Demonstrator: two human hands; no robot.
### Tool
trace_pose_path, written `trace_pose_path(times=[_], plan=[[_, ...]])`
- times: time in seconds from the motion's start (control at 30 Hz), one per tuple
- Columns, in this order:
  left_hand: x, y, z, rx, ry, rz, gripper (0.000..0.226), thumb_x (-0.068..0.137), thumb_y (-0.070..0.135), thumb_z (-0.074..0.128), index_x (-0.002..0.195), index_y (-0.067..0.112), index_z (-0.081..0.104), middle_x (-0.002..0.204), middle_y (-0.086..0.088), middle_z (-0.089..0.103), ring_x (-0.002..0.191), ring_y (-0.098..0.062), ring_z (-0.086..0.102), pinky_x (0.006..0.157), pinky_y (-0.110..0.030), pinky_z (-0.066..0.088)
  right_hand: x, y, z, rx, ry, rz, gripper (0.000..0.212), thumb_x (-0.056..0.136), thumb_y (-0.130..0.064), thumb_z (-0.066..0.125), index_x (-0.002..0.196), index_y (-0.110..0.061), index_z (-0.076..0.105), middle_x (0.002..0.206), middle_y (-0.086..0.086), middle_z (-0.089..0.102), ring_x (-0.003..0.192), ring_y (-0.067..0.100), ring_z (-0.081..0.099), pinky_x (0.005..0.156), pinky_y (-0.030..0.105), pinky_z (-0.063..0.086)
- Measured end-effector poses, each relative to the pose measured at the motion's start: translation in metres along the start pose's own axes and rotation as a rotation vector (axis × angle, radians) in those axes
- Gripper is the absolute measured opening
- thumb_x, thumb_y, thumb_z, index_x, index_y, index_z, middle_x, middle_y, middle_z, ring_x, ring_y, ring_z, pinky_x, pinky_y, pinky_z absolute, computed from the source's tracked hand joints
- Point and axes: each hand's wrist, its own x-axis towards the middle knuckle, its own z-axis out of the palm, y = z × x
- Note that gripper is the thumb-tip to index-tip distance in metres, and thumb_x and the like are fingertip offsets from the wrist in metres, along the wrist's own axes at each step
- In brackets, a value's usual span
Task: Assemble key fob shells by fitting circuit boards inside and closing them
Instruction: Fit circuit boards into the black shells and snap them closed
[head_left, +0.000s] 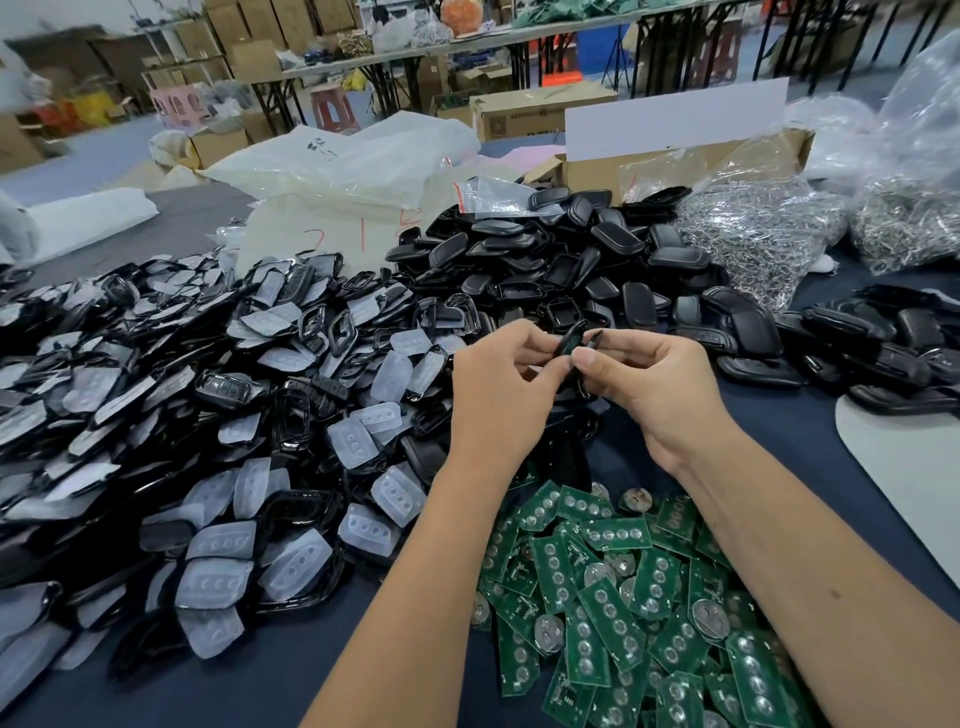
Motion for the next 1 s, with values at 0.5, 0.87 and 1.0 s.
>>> trace_pose_path(times=[0.5,0.87,1.0], plan=[[-0.002,-0.001,0.002,0.097,-0.113,0.116,0.029,0.078,0.011,0.085,0.101,0.026,0.081,0.090,0.015,0.072,0.074,-0.006,0.066,0.071,-0.027,0.059,0.002,0.003,-0.001,-0.224,0.137,-0.103,0.028,0.063,-0.046,0.096,0.085,-0.033,0.083,0.083,-0.002,0.081,0.077,0.015,0.078,0.067,0.031,0.060],[0.001,-0.002,-0.004,0.085,-0.084,-0.022,0.028,0.078,0.006,0.086,0.094,0.028,0.083,0.075,0.021,0.071,0.073,0.006,0.065,0.067,-0.008,0.048,0.008,0.001,-0.015,-0.481,-0.015,-0.159,0.042,0.074,-0.053,0.088,0.112,-0.037,0.077,0.101,-0.005,0.078,0.086,0.018,0.076,0.078,0.047,0.064],[0.003,0.000,-0.009,0.125,-0.138,0.022,0.029,0.077,-0.003,0.084,0.097,0.017,0.082,0.083,0.016,0.070,0.074,0.008,0.065,0.071,-0.009,0.050,0.011,0.000,-0.022,-0.478,-0.217,-0.208,0.033,0.082,-0.017,0.088,0.109,-0.035,0.079,0.100,-0.004,0.080,0.087,0.018,0.077,0.080,0.039,0.062]])
